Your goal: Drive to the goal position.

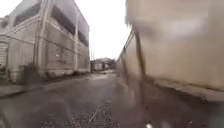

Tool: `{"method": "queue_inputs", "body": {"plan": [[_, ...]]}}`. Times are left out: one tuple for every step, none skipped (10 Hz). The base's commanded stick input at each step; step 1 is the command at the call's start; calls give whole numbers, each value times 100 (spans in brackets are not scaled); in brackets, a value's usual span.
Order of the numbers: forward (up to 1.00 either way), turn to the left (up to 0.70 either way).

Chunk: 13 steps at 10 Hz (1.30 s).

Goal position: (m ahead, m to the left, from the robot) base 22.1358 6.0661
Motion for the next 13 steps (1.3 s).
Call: {"method": "queue_inputs", "body": {"plan": [[50,26],[50,26],[50,26],[50,26],[50,25],[50,24],[50,18],[50,9],[50,-3],[50,-17],[50,-29],[50,-30],[50,-30]]}}
